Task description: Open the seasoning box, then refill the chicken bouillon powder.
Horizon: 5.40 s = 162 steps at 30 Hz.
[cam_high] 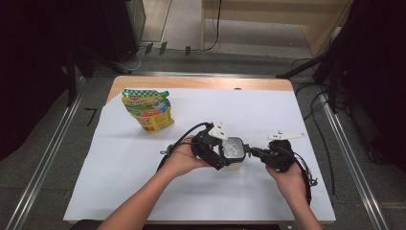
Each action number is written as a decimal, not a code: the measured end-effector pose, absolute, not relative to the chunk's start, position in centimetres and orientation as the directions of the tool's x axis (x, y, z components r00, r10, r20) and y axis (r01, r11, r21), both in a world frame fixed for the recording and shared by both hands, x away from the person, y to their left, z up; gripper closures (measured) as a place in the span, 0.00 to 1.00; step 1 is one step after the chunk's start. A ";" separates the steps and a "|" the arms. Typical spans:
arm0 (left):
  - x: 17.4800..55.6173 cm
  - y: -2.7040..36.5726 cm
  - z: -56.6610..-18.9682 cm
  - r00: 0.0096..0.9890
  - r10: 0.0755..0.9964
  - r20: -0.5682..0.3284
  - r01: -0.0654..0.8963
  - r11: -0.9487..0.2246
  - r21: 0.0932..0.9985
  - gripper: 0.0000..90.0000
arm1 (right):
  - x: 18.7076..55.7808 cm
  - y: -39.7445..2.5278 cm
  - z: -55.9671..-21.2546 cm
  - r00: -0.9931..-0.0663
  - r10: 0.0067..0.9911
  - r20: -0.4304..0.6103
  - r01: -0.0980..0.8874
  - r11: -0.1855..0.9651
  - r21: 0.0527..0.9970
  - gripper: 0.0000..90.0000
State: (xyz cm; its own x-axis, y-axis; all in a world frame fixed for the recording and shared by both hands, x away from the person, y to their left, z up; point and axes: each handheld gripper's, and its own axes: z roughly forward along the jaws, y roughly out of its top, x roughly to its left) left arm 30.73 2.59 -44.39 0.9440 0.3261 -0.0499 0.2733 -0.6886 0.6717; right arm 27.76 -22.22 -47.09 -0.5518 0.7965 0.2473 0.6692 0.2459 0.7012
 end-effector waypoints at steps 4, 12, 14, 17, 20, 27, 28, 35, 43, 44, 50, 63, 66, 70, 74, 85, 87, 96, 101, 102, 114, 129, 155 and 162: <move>30.7 2.6 -44.3 0.944 0.327 -0.044 0.270 -0.687 0.674 0.18 | 27.7 -22.2 -47.1 -0.551 0.797 0.248 0.668 0.244 0.703 1.00; 30.6 2.5 -44.0 0.943 0.330 -0.047 0.275 -0.690 0.669 0.18 | 27.7 -22.2 -47.1 -0.552 0.797 0.247 0.668 0.244 0.703 1.00; 30.7 2.4 -43.9 0.945 0.326 -0.039 0.268 -0.696 0.667 0.18 | 27.7 -22.2 -47.1 -0.551 0.797 0.248 0.668 0.244 0.703 1.00; 30.5 2.4 -43.8 0.944 0.328 -0.027 0.260 -0.695 0.670 0.18 | 27.7 -22.1 -47.0 -0.551 0.797 0.247 0.668 0.244 0.703 1.00; 30.5 2.3 -43.8 0.943 0.331 -0.029 0.263 -0.690 0.675 0.18 | 27.7 -22.1 -47.0 -0.551 0.797 0.247 0.668 0.244 0.702 1.00; 30.4 2.4 -43.3 0.945 0.325 -0.026 0.253 -0.679 0.689 0.18 | 27.7 -22.1 -47.0 -0.550 0.796 0.251 0.670 0.242 0.702 1.00; 30.4 2.5 -43.1 0.946 0.319 -0.055 0.265 -0.665 0.698 0.21 | 27.7 -22.1 -47.0 -0.552 0.796 0.250 0.669 0.243 0.703 1.00; 30.1 2.2 -42.8 0.954 0.284 -0.098 0.269 -0.661 0.701 0.49 | 27.6 -22.1 -47.0 -0.554 0.794 0.249 0.668 0.246 0.702 1.00; 29.6 2.0 -41.3 0.962 0.255 -0.098 0.250 -0.672 0.697 0.65 | 27.6 -22.1 -47.0 -0.555 0.792 0.254 0.670 0.244 0.701 1.00; 29.6 1.9 -41.2 0.962 0.252 -0.107 0.254 -0.676 0.692 0.69 | 27.6 -22.1 -47.0 -0.555 0.792 0.253 0.669 0.245 0.702 1.00; 29.9 0.2 -40.2 0.970 0.215 -0.115 0.235 -0.695 0.680 0.82 | 27.5 -22.2 -47.0 -0.556 0.792 0.253 0.666 0.242 0.705 1.00; 31.2 -2.9 -39.8 0.967 0.185 -0.177 0.256 -0.696 0.671 0.86 | 27.4 -22.1 -47.1 -0.553 0.793 0.256 0.669 0.239 0.704 1.00; 31.5 -3.1 -40.0 0.963 0.184 -0.195 0.268 -0.687 0.675 0.86 | 27.4 -22.2 -47.1 -0.547 0.794 0.263 0.671 0.229 0.705 1.00; 31.4 -3.1 -40.1 0.964 0.189 -0.189 0.267 -0.698 0.665 0.85 | 27.4 -22.3 -47.1 -0.549 0.792 0.266 0.672 0.229 0.704 1.00; 31.2 -2.2 -40.0 0.958 0.203 -0.204 0.288 -0.688 0.667 0.81 | 27.3 -22.3 -46.9 -0.561 0.783 0.269 0.668 0.236 0.706 1.00; 31.4 1.2 -40.0 0.931 0.243 -0.271 0.363 -0.668 0.650 0.74 | 24.3 -22.2 -45.5 -0.570 0.774 0.277 0.674 0.248 0.696 0.95; 31.4 1.9 -40.2 0.924 0.251 -0.289 0.381 -0.660 0.648 0.72 | 23.7 -21.7 -45.0 -0.575 0.773 0.270 0.668 0.253 0.699 0.94; 31.7 5.7 -40.3 0.900 0.313 -0.302 0.435 -0.608 0.664 0.63 | 22.5 -19.2 -44.0 -0.641 0.722 0.260 0.626 0.296 0.721 0.86; 31.9 7.7 -40.0 0.883 0.361 -0.300 0.465 -0.582 0.667 0.53 | 22.2 -18.1 -44.1 -0.681 0.686 0.255 0.600 0.324 0.731 0.82; 31.9 7.9 -40.0 0.881 0.366 -0.300 0.468 -0.580 0.667 0.53 | 22.2 -17.8 -44.2 -0.688 0.681 0.250 0.595 0.332 0.732 0.81; 32.2 11.2 -39.5 0.855 0.415 -0.311 0.505 -0.534 0.678 0.51 | 22.0 -16.7 -44.4 -0.724 0.641 0.254 0.572 0.353 0.740 0.73; 32.4 15.4 -38.5 0.830 0.483 -0.280 0.526 -0.509 0.681 0.51 | 22.1 -14.0 -45.2 -0.770 0.598 0.222 0.536 0.419 0.733 0.56; 32.3 22.0 -38.6 0.756 0.597 -0.270 0.593 -0.448 0.668 0.50 | 22.6 -12.7 -45.4 -0.800 0.558 0.220 0.511 0.443 0.737 0.53; 32.0 24.5 -38.4 0.714 0.644 -0.273 0.621 -0.403 0.672 0.49 | 22.8 -12.3 -45.4 -0.805 0.549 0.222 0.509 0.448 0.735 0.53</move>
